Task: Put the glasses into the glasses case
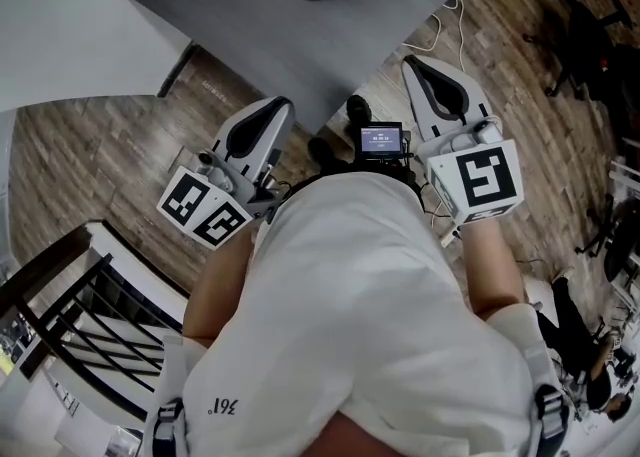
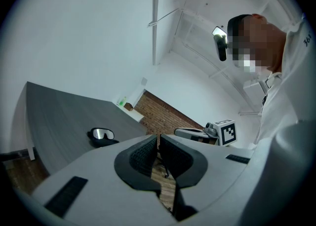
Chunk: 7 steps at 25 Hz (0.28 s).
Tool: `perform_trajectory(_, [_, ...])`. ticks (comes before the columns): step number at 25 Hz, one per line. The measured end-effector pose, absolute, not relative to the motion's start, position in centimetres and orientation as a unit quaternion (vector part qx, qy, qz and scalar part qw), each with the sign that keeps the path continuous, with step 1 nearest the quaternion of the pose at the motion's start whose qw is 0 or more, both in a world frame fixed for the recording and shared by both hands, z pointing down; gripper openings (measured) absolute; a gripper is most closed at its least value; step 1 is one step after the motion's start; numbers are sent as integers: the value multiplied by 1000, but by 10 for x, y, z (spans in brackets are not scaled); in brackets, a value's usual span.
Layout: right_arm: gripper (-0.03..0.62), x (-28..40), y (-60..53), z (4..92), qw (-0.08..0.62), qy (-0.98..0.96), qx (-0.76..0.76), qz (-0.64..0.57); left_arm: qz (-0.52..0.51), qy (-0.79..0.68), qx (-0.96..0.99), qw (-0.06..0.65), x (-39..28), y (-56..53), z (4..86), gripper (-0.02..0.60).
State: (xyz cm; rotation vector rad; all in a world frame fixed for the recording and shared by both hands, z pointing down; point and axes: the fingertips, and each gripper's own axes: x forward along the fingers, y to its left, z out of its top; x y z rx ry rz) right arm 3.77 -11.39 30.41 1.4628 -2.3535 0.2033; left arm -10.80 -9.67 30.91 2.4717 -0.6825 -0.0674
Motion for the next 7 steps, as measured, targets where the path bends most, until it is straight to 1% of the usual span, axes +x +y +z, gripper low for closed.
perform_trajectory(7, [8, 30, -110, 309, 192, -832, 516, 74, -24, -247, 924, 289, -113, -95, 314, 28])
